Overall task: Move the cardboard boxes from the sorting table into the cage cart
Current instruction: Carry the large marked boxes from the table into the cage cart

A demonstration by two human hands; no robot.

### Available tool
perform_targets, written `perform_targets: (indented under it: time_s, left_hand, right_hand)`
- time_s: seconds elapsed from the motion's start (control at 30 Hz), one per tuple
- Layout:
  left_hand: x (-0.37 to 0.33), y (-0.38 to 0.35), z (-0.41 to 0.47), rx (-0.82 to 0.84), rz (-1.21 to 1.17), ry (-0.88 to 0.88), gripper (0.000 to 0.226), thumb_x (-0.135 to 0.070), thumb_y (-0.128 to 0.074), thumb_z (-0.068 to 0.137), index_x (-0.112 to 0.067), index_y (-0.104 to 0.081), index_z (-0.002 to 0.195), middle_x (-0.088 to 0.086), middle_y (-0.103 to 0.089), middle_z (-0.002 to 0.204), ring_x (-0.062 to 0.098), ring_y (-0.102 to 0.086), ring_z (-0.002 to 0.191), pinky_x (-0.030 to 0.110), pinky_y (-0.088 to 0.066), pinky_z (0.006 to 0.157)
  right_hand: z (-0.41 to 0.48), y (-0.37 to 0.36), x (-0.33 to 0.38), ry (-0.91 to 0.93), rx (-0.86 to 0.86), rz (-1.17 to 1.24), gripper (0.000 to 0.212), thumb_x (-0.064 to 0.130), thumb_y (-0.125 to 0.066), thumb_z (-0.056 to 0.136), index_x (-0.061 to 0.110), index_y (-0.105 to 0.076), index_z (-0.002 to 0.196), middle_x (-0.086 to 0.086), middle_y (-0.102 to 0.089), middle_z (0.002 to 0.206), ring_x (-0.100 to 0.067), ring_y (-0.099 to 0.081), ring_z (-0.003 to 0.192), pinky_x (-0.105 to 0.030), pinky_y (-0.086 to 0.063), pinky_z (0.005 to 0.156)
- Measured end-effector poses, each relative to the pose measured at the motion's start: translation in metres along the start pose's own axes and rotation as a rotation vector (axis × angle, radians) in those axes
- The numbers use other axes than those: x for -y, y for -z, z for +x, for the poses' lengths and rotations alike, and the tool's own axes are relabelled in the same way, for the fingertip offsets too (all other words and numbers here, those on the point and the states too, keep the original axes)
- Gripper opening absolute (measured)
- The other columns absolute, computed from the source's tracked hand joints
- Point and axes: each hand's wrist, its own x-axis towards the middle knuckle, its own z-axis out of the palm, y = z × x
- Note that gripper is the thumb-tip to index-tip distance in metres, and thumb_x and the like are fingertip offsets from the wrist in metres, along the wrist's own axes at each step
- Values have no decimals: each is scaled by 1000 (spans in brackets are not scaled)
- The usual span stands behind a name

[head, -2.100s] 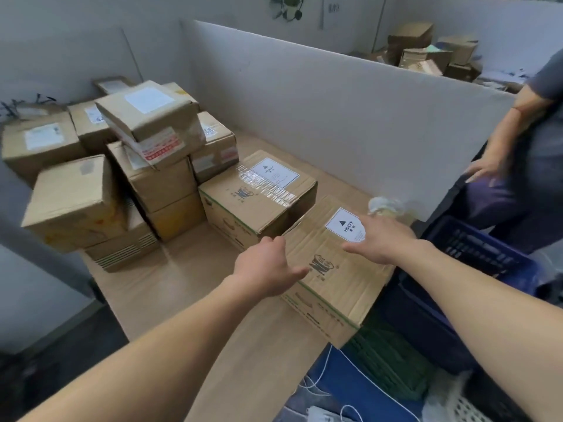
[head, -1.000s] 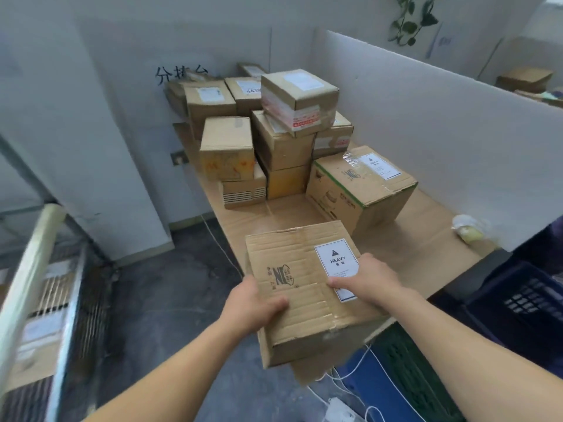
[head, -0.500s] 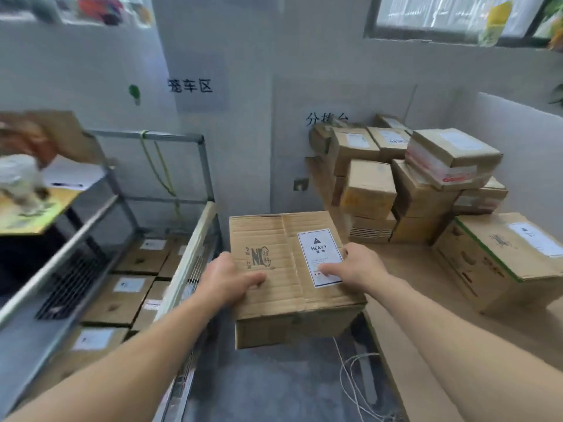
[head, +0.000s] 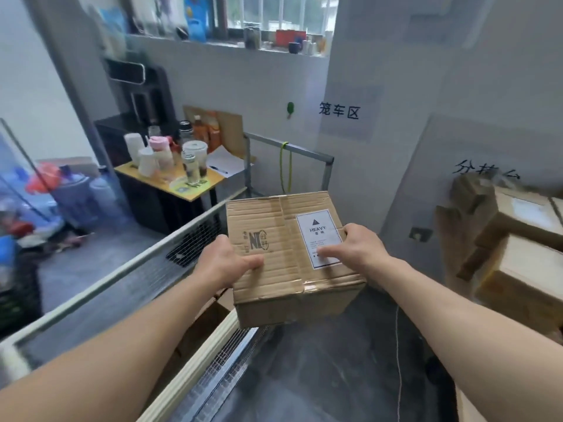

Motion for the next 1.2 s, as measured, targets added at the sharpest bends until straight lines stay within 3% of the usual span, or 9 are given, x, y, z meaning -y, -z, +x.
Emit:
perform_targets:
  time_s: [0.1,0.3,0.47,0.7,0.8,0.9,1.03,1.13,1.2]
  left_hand:
    - [22,16,8,-56,-47,61,36,-39,-86,76,-28,-55,88,-6,-65,96,19,-64,95,41,-59,84]
    - [75,42,42,-136,-65,151,35,-39,-85,77,-26,-65,101,-6,-68,101,10,-61,86,22,-43,59]
    - [133,62,90,-165,-92,243,37,-38,-86,75,-24,-63,101,-6,-68,101,15,-62,94,30,-47,79]
    - [205,82,151,-134,-135,388,43,-41,-83,62,-24,-70,99,-8,-74,94,14,-69,90,40,-59,86]
    - [237,77,169,-136,-146,467,60,-52,-79,47,-25,-65,99,-7,-72,94,13,-69,86,37,-60,80]
    - [264,61,177,-121,-169,553,47,-36,-87,67,-24,-56,99,-8,-65,96,13,-63,89,33,-54,79]
    - [312,27,186,-115,-157,656,54,-37,-88,70,-21,-56,110,-7,-66,105,15,-63,96,37,-55,87]
    - [352,-8,191,-124,-135,751,58,-43,-87,70,-20,-54,112,-7,-65,107,13,-61,95,32,-52,81]
    - [375,-33,192,-118,-124,819,53,-38,-85,75,-18,-48,107,-9,-58,99,14,-55,92,28,-44,76]
  right_hand:
    - [26,-18,27,86,68,-29,36,48,-84,73,28,-57,85,10,-65,92,-13,-60,86,-34,-46,73]
    - [84,-74,83,185,141,-98,49,55,-85,63,26,-60,94,10,-65,92,-13,-61,86,-35,-47,70]
    - [134,-136,127,222,191,-151,51,51,-86,65,24,-58,99,9,-64,93,-14,-60,85,-33,-42,65]
    - [201,-223,175,250,296,-245,53,46,-87,67,24,-52,101,9,-59,93,-10,-56,82,-32,-43,65]
    - [223,-261,181,256,340,-286,58,47,-87,66,24,-52,106,7,-61,99,-16,-59,91,-36,-49,75]
    - [241,-300,177,254,403,-336,63,49,-87,64,23,-50,108,7,-60,100,-17,-60,93,-38,-51,78]
    - [262,-356,160,270,522,-393,62,45,-87,70,23,-45,110,6,-58,101,-18,-59,93,-33,-48,75]
    - [276,-403,136,283,624,-416,62,41,-87,72,23,-43,111,5,-58,104,-18,-58,92,-31,-45,74]
    - [283,-435,115,269,697,-430,65,39,-87,73,21,-43,117,4,-57,107,-19,-56,93,-31,-46,76]
